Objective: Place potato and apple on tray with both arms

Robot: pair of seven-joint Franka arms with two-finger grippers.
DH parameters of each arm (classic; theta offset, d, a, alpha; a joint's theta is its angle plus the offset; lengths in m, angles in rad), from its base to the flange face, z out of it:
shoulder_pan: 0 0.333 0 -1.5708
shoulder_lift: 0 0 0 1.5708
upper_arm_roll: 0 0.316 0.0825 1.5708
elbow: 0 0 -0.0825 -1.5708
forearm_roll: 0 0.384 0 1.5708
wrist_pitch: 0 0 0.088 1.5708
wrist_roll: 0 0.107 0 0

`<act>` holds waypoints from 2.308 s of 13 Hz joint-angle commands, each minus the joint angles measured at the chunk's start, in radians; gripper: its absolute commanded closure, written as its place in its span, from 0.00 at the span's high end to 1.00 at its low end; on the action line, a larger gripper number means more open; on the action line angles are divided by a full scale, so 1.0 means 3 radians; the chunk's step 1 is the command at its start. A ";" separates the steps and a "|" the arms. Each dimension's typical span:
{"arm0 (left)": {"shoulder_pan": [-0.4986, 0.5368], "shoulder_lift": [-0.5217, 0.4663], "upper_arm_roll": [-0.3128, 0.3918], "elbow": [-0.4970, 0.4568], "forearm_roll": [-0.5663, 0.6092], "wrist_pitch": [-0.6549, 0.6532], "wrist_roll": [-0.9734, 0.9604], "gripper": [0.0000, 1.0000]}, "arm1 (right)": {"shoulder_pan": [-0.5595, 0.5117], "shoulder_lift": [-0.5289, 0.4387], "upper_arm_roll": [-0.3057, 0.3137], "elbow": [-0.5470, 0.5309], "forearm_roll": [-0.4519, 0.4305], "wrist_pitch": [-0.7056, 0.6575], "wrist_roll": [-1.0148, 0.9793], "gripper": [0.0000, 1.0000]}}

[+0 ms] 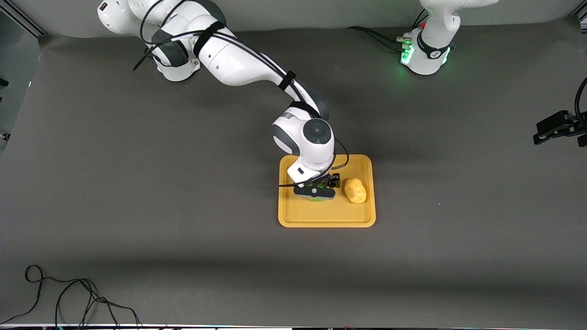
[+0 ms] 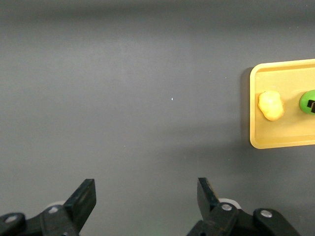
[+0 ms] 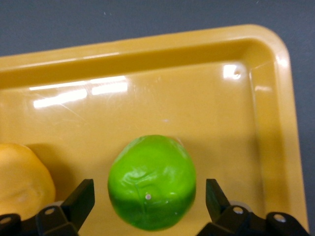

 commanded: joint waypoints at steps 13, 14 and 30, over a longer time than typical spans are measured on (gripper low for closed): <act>-0.0050 0.0008 0.0029 0.0038 0.0115 0.0001 -0.0045 0.99 | -0.1450 -0.2873 -0.0049 -0.1825 0.0028 -0.1493 -0.2219 1.00; -0.0045 0.0013 0.0029 0.0104 0.0095 0.0001 -0.0050 1.00 | -0.1603 -0.3052 -0.0049 -0.2015 0.0059 -0.1478 -0.2418 1.00; -0.0050 -0.0003 -0.0012 0.0176 0.0100 -0.0019 -0.0306 1.00 | -0.2831 -0.3535 0.0027 -0.2400 0.0100 -0.1422 -0.3325 1.00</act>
